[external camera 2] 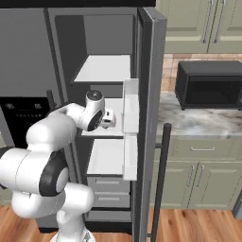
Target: Retrieve the orange and peach from the fridge and place them into the bowl on the dining table.
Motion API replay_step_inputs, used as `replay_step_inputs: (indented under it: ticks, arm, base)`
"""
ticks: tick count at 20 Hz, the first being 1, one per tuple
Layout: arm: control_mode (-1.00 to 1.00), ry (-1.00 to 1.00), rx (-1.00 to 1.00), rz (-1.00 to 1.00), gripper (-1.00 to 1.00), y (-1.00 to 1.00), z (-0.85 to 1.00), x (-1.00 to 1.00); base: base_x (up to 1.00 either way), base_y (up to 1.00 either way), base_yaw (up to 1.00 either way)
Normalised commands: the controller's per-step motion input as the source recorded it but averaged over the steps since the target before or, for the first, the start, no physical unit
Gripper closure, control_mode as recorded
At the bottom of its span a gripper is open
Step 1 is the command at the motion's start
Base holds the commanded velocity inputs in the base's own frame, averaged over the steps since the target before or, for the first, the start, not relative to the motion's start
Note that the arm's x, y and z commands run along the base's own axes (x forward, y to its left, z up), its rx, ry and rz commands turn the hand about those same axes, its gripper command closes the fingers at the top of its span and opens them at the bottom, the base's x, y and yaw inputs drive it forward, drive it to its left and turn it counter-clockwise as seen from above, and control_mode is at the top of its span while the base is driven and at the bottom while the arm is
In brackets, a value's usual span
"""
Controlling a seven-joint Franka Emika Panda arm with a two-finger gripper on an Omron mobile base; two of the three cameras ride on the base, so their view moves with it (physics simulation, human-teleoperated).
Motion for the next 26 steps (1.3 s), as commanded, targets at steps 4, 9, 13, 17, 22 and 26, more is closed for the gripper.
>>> replay_step_inputs:
  ticks: [4, 9, 13, 17, 22, 26]
  arm:
    - [-1.0, -0.02, 0.0, 0.0, -1.0, 0.0, -0.23, 0.0]
    - [-1.0, -0.02, 0.0, 0.0, -1.0, 0.0, -0.16, 0.08]
    - [-1.0, -0.01, 0.0, 0.0, -1.0, 0.0, -0.11, 0.22]
    - [-1.0, 0.0, 0.0, 0.0, -1.0, 0.0, -0.11, 0.29]
    - [-1.0, 0.0, 0.0, 0.0, -1.0, 0.0, -0.13, 0.27]
    - [-1.0, 0.0, 0.0, 0.0, -1.0, 0.0, -0.12, 0.29]
  base:
    - [0.0, 0.0, 0.0]
    - [0.0, 0.0, 0.0]
    - [0.0, 0.0, 0.0]
    - [0.0, 0.0, 0.0]
    - [0.0, 0.0, 0.0]
    - [0.0, 0.0, 0.0]
